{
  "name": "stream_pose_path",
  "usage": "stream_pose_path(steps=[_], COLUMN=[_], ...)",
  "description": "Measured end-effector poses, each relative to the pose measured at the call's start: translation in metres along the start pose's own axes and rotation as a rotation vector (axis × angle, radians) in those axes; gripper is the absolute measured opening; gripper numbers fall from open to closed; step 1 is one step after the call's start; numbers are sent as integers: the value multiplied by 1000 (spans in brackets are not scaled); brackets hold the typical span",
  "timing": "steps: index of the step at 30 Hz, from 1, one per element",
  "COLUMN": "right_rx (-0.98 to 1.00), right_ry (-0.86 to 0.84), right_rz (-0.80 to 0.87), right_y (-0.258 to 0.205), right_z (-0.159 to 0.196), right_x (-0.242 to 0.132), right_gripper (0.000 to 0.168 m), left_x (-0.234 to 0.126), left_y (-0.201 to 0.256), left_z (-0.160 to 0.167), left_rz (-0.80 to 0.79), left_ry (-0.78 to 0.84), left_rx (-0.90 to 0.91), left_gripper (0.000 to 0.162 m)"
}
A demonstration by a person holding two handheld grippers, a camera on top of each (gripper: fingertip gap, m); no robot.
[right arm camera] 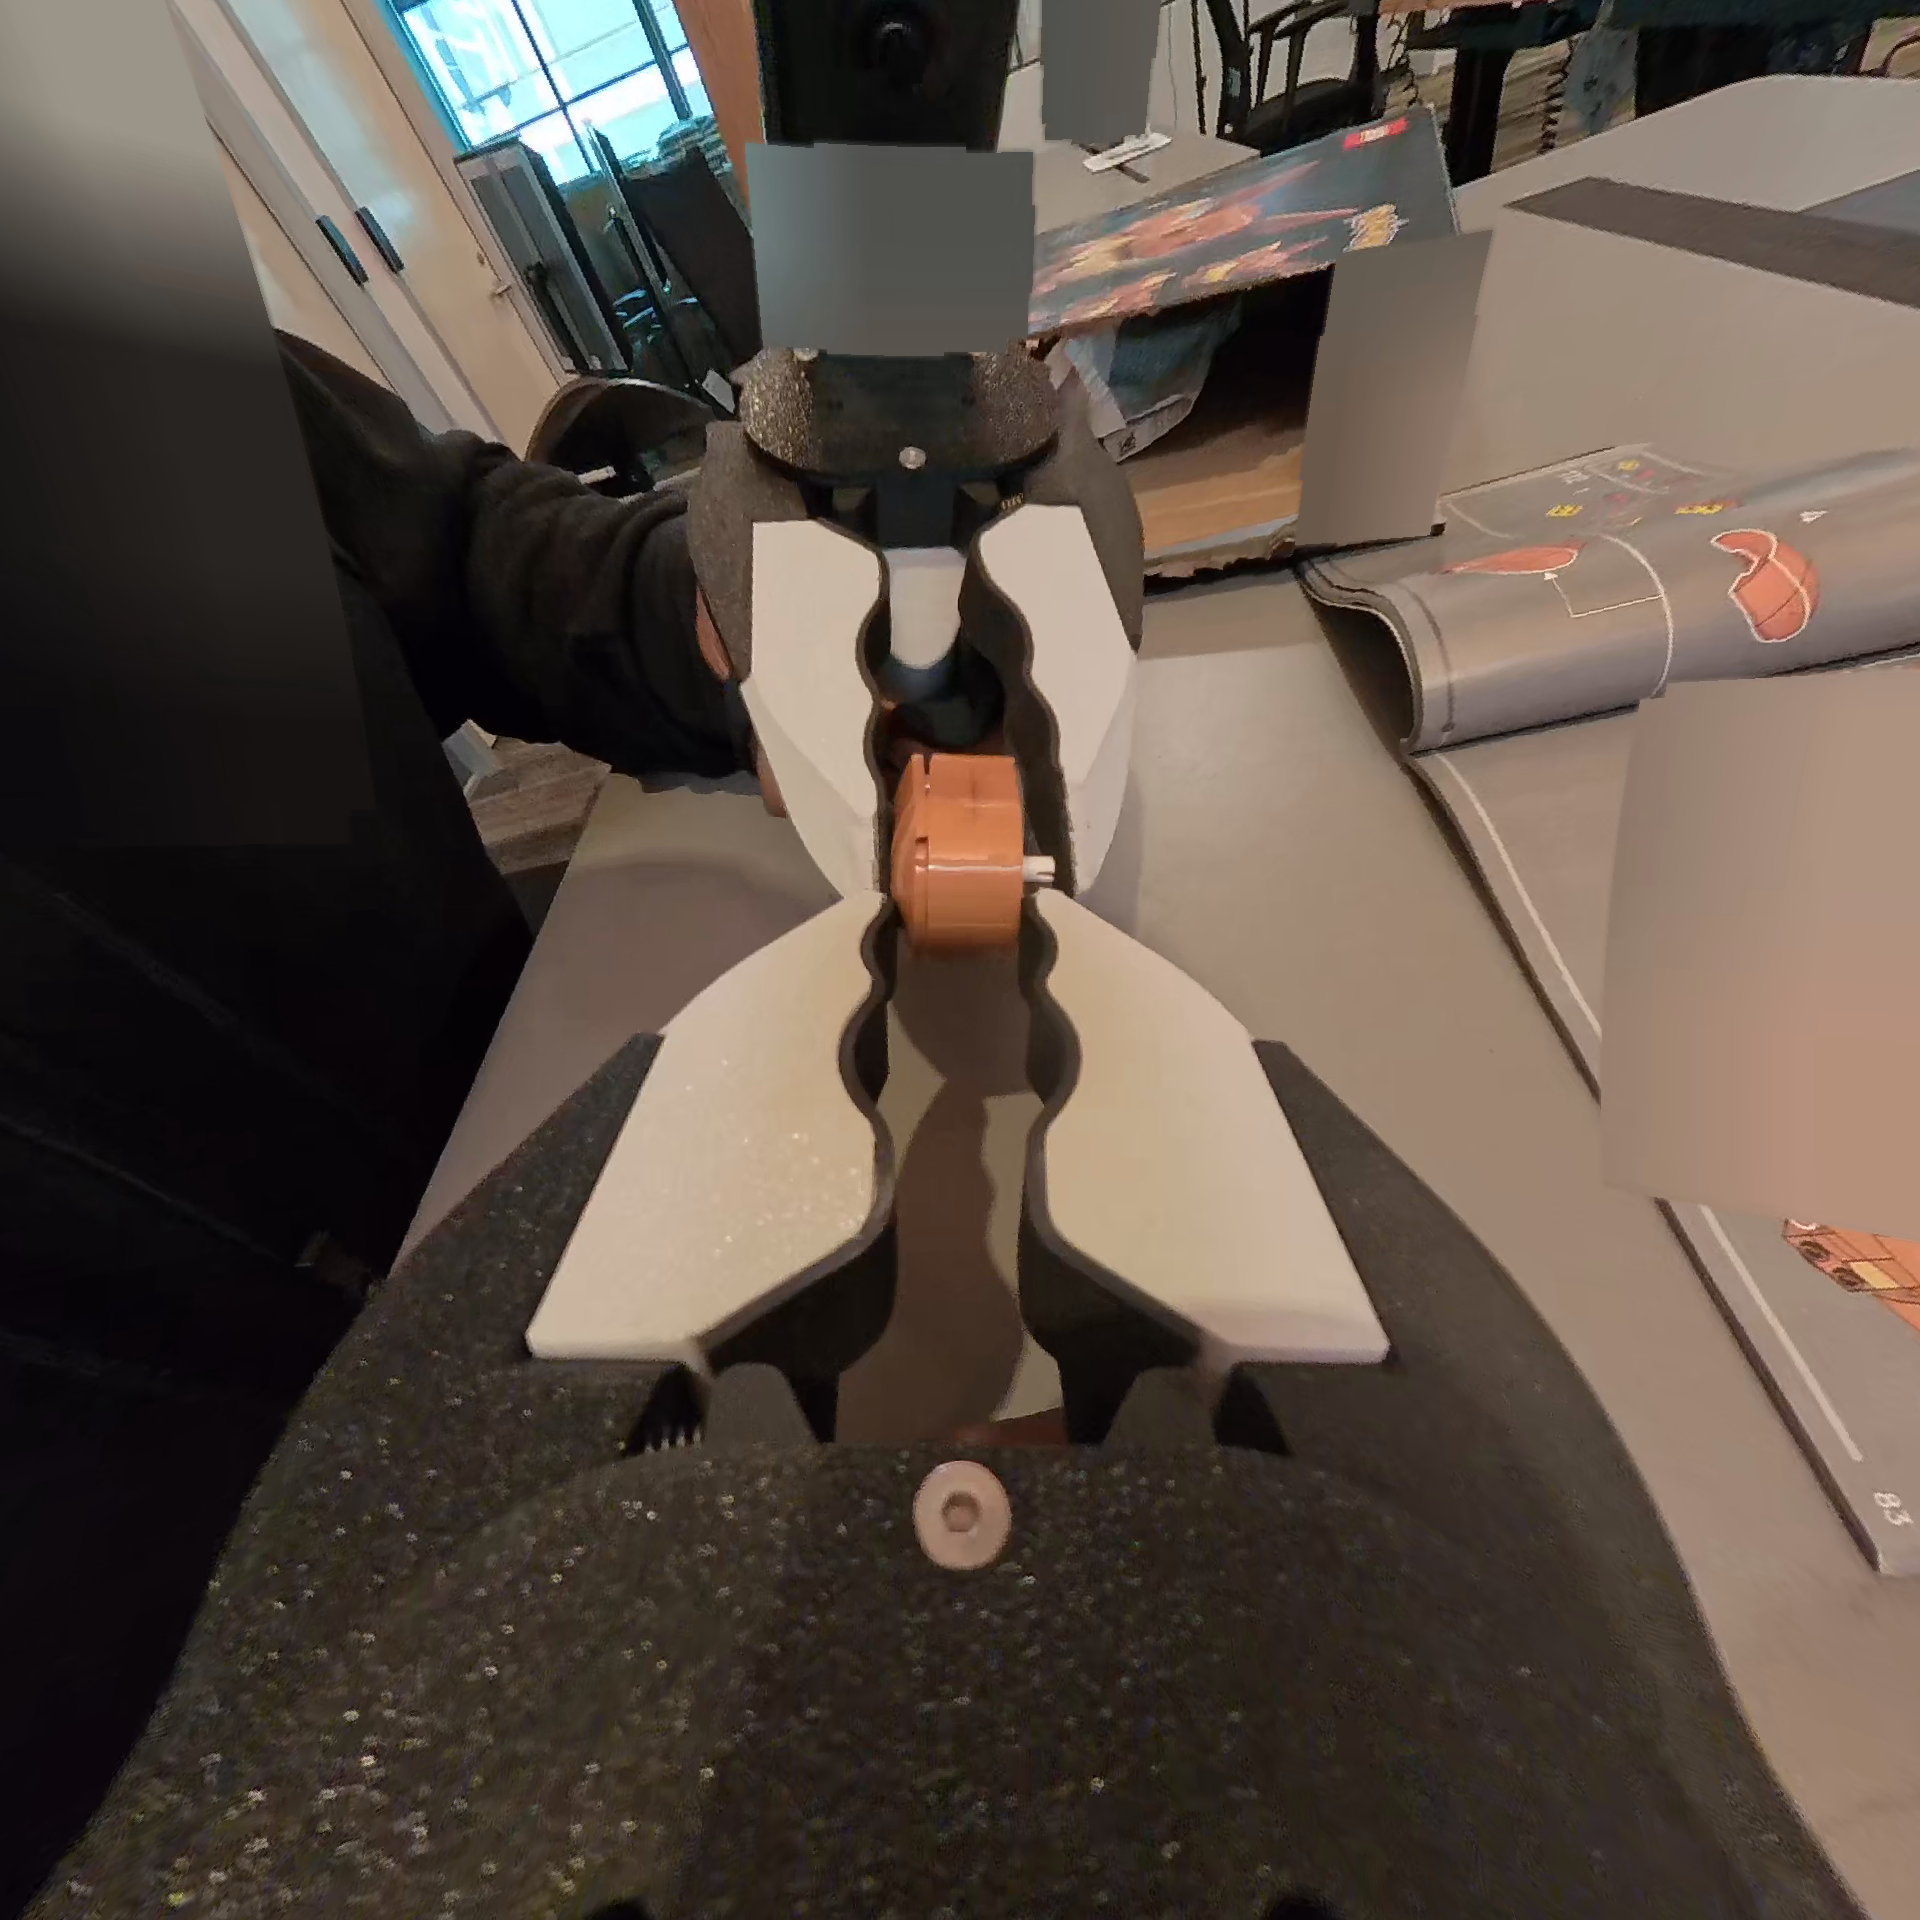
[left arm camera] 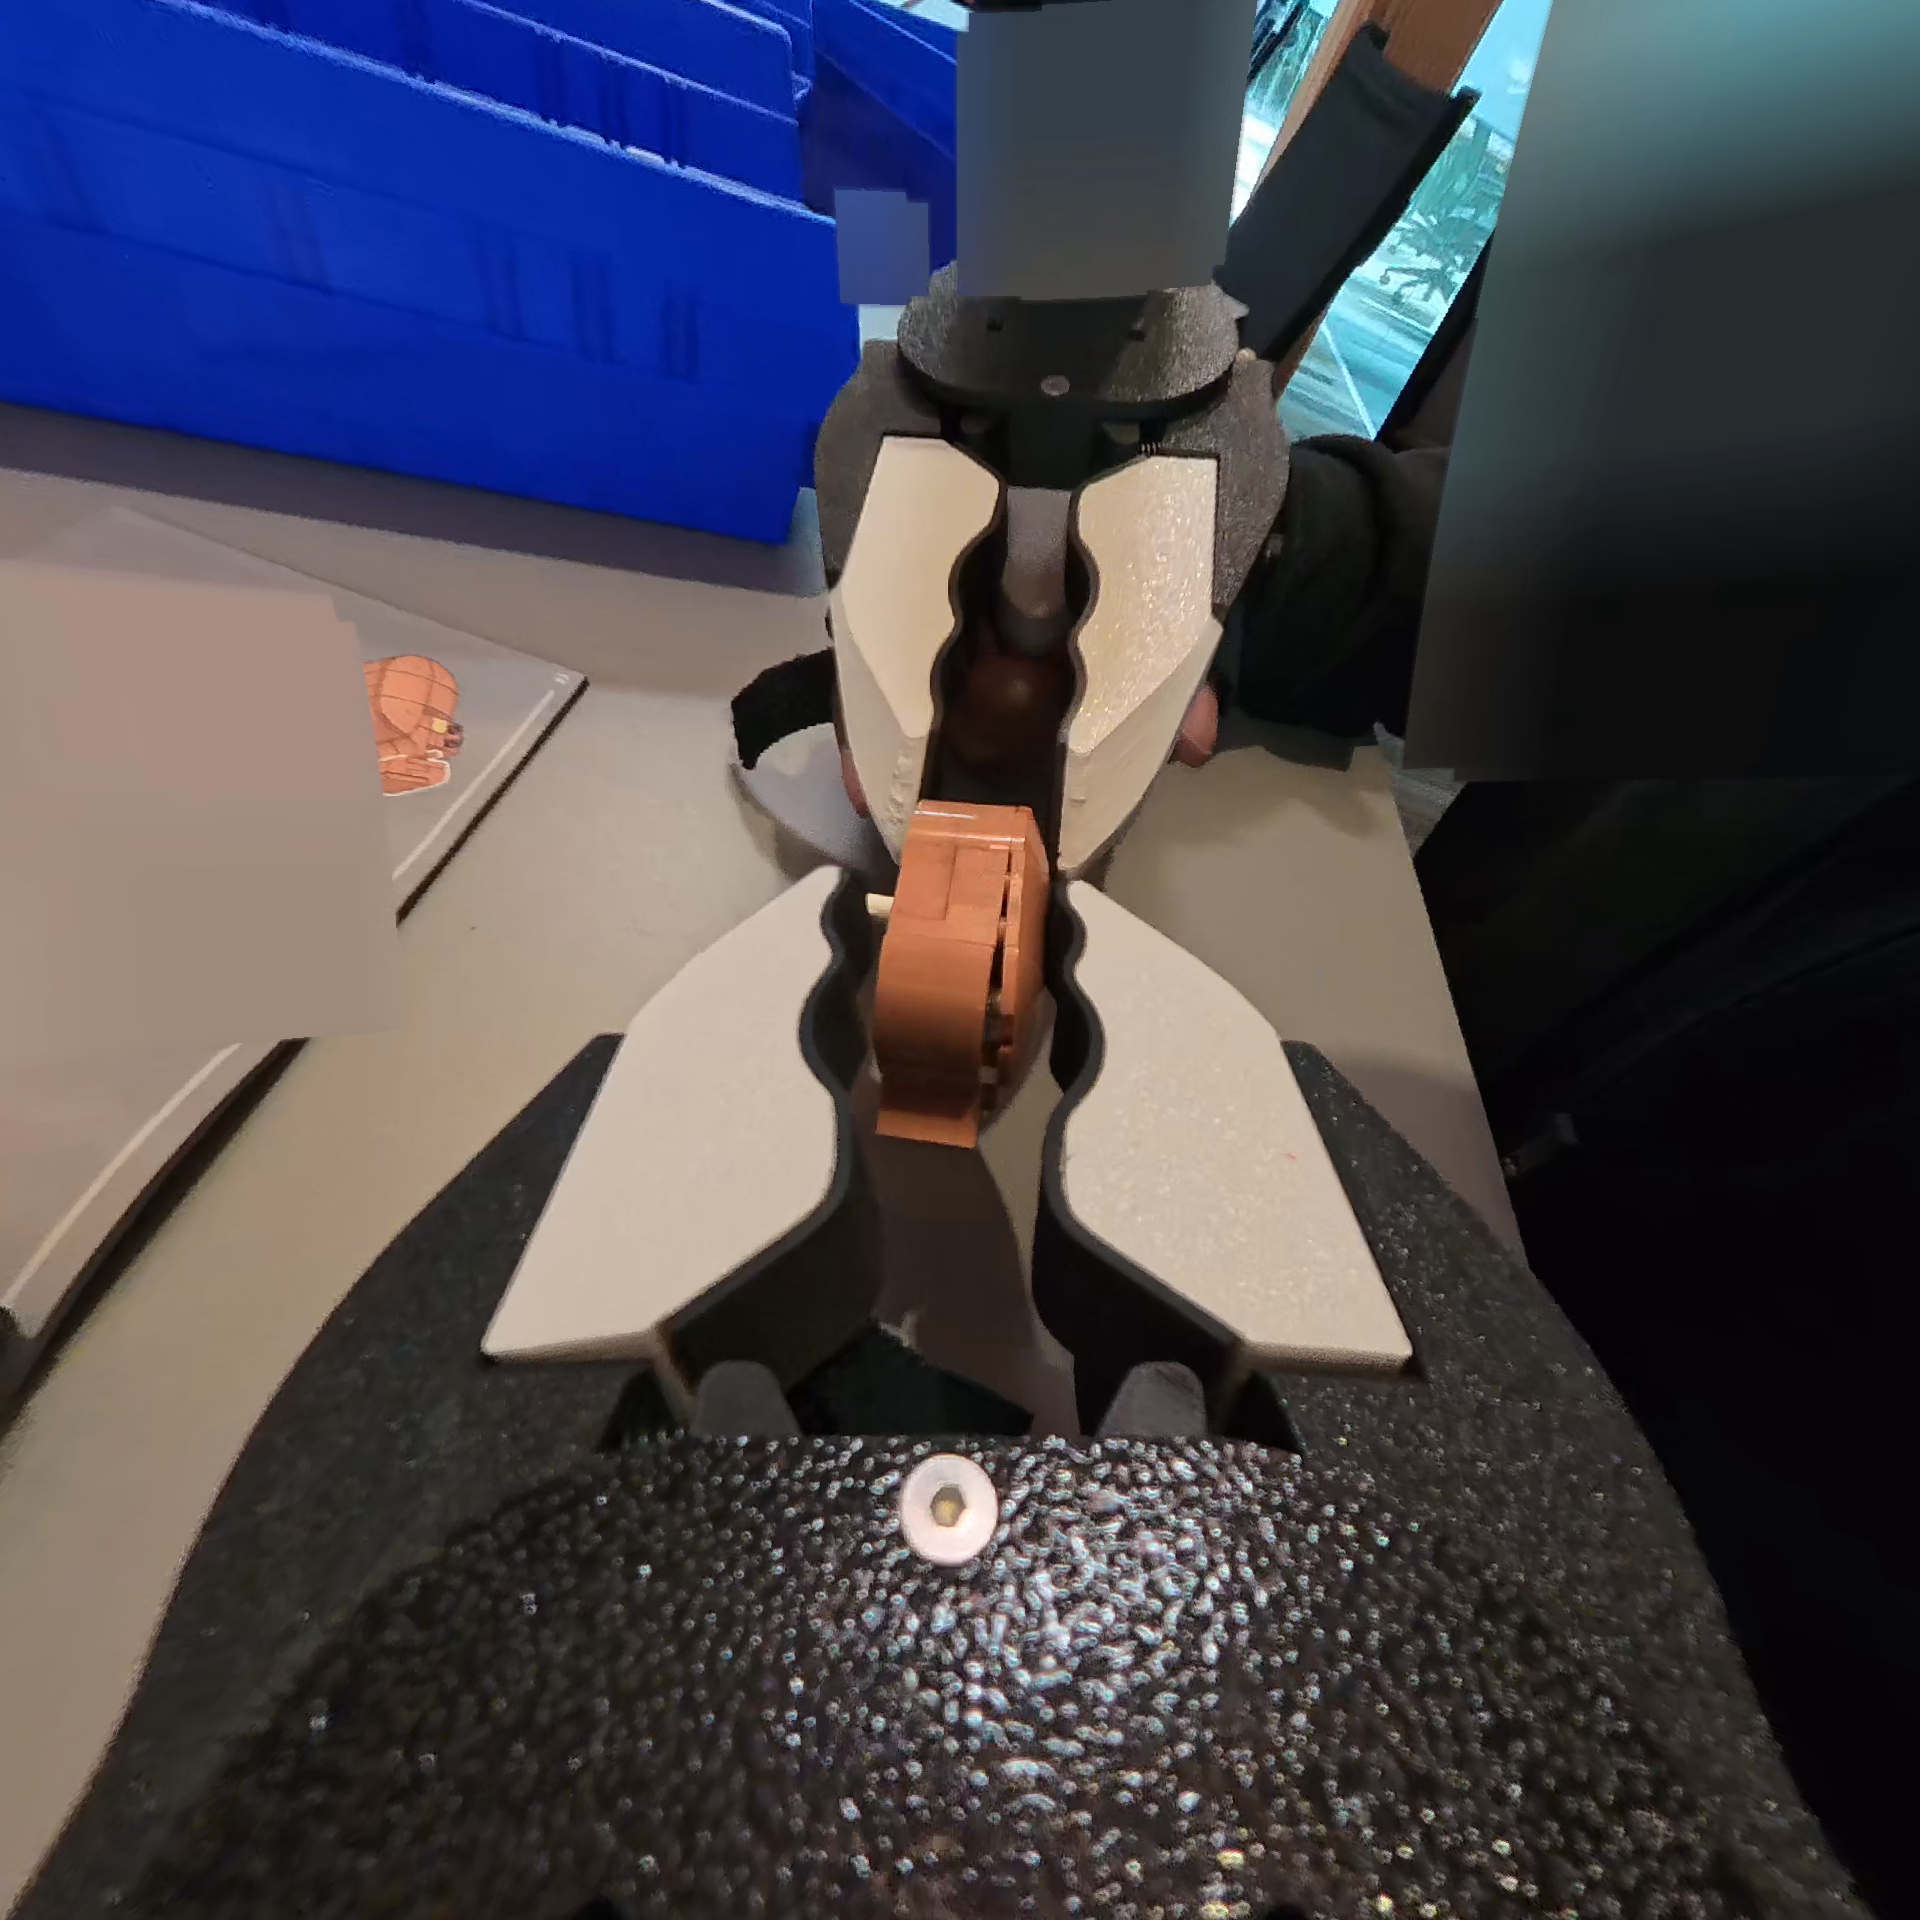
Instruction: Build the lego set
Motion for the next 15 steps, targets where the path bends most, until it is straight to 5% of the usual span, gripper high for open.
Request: stream_pose_path(steps=[15], right_rx=[-131], right_ry=[-16], right_rz=[24], right_y=[-6], right_z=[1], right_x=[1], right_gripper=[23], left_x=[3], left_y=[5], left_z=[0], left_rz=[0], left_ry=[-12], left_rx=[134], left_gripper=[33])
Point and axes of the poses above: each gripper's, where its closed fingertips meet, x out along the fingers, z out of its underside, y = z × x across the jaws, the point moved 3 cm from there along -x, back along the fingers, and after that the axes turned 5 degrees about x, right-handed, at the moved point
